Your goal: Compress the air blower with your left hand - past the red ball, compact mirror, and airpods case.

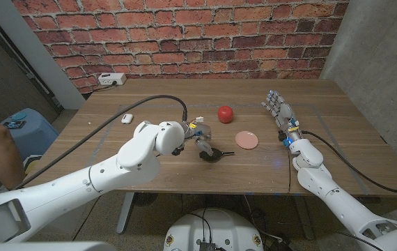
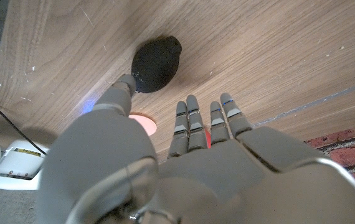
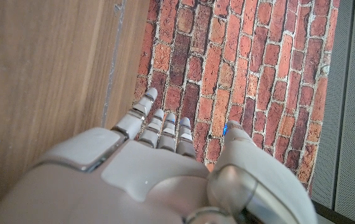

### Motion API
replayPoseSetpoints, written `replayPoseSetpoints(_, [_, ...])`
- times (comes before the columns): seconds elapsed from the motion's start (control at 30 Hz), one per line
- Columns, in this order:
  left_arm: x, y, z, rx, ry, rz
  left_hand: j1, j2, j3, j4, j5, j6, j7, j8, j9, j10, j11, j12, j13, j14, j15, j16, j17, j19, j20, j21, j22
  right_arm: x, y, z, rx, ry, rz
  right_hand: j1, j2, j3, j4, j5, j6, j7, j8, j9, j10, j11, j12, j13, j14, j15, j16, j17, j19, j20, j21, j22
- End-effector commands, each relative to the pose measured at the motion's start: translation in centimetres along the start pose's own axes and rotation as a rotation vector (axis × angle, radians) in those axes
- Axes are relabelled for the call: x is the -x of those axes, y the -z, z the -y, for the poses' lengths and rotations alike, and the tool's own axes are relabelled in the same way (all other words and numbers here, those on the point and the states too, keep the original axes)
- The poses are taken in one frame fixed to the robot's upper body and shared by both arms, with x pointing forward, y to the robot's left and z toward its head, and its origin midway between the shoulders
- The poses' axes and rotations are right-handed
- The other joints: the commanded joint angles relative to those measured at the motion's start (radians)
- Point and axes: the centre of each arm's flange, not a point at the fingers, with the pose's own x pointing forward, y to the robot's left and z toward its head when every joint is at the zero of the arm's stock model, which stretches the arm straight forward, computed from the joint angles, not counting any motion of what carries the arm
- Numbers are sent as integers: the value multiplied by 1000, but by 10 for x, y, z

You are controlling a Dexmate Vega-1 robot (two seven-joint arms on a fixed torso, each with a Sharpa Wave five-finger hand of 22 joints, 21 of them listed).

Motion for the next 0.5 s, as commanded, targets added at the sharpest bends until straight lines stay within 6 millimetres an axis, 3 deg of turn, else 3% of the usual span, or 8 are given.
replayPoseSetpoints(0.03, [-7, -7, 7, -14, 13, -1, 2, -7, -1, -3, 5, 6, 2, -1, 4, 0, 4, 1, 2, 9, 4, 0, 3, 11, 0, 5, 2, 5, 4, 5, -8, 7, 9, 5, -3, 3, -7, -1, 7, 8, 2, 5, -3, 1, 2, 5, -3, -25, 6, 2, -3, -53, 4, 3])
replayPoseSetpoints(0.5, [-10, -15, 14, -22, -1, -20, 4, -5, -6, -1, 7, 6, 2, -3, 5, -1, 9, 0, 5, 10, 4, -2, 3, 10, 0, 3, 2, 11, 8, 8, -20, 10, 19, 4, -2, 1, -10, -1, 7, 7, 2, 5, -3, 4, 2, 5, -3, -26, 7, 3, -2, -53, 4, 3])
